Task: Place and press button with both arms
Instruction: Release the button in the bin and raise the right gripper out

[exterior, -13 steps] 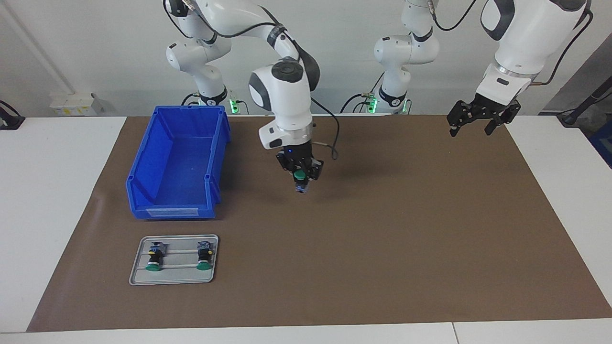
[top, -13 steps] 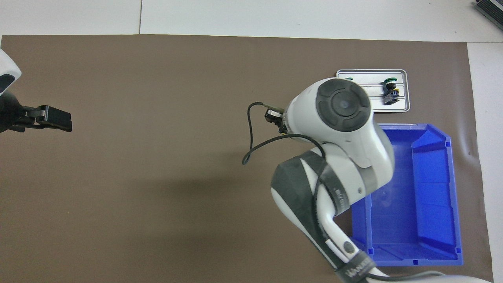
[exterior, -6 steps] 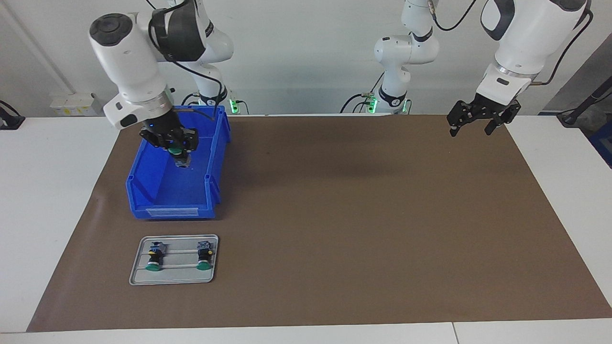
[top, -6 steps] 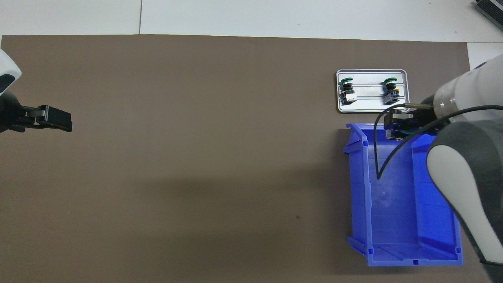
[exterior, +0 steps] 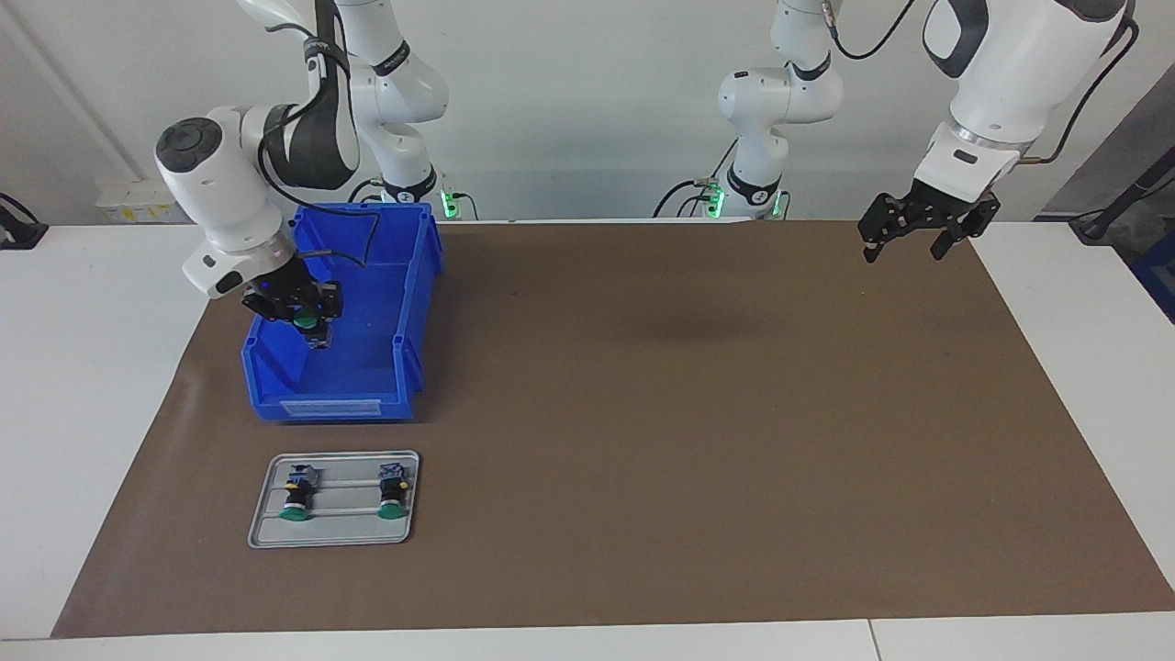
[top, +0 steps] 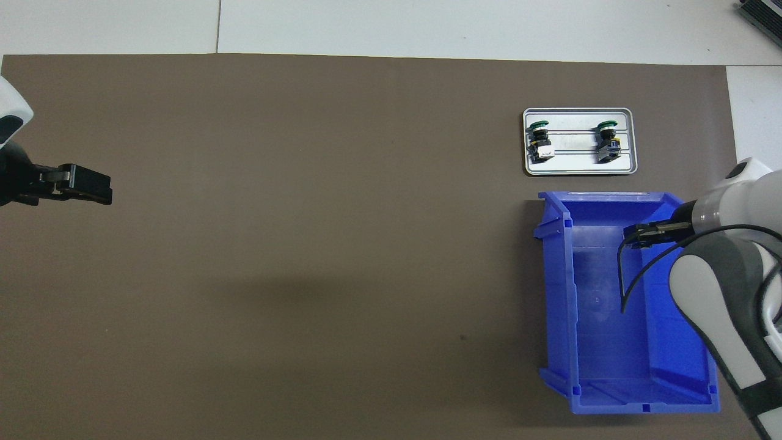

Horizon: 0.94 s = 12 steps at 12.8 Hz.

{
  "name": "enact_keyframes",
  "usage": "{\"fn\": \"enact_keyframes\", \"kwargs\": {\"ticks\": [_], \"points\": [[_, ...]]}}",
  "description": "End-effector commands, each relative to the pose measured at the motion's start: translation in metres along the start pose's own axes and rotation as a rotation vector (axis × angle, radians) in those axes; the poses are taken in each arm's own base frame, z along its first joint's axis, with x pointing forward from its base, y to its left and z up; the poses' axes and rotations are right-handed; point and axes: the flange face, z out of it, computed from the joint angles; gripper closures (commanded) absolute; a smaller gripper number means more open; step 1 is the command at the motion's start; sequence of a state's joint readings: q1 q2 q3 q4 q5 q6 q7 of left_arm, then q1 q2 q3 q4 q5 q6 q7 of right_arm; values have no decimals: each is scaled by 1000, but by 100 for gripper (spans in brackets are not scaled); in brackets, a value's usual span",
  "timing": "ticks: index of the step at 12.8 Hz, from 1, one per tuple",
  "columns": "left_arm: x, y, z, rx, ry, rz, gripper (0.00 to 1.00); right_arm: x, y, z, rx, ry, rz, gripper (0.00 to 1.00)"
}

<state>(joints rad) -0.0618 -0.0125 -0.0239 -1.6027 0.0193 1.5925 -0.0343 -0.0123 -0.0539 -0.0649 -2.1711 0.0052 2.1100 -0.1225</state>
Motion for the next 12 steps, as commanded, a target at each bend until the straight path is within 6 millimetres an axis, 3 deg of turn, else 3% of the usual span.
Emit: {"fn": "enact_keyframes", "kwargs": {"ticks": [1, 8, 9, 11, 12], "points": [[-8, -2, -1, -8, -6, 2, 0, -26, -4, 38, 8, 5, -25, 100], [-8, -2, -1, -8, -6, 2, 0, -35, -9, 84, 10, -5, -7, 100], [-8, -2, -1, -8, -6, 2, 0, -34, -12, 85, 10, -3, 12, 88], [-8, -2, -1, -8, -6, 2, 0, -26, -8, 76, 8, 14, 31, 0], [-8, -2, -1, -8, -6, 2, 0, -17, -7, 60, 6, 46, 57, 0]]}}
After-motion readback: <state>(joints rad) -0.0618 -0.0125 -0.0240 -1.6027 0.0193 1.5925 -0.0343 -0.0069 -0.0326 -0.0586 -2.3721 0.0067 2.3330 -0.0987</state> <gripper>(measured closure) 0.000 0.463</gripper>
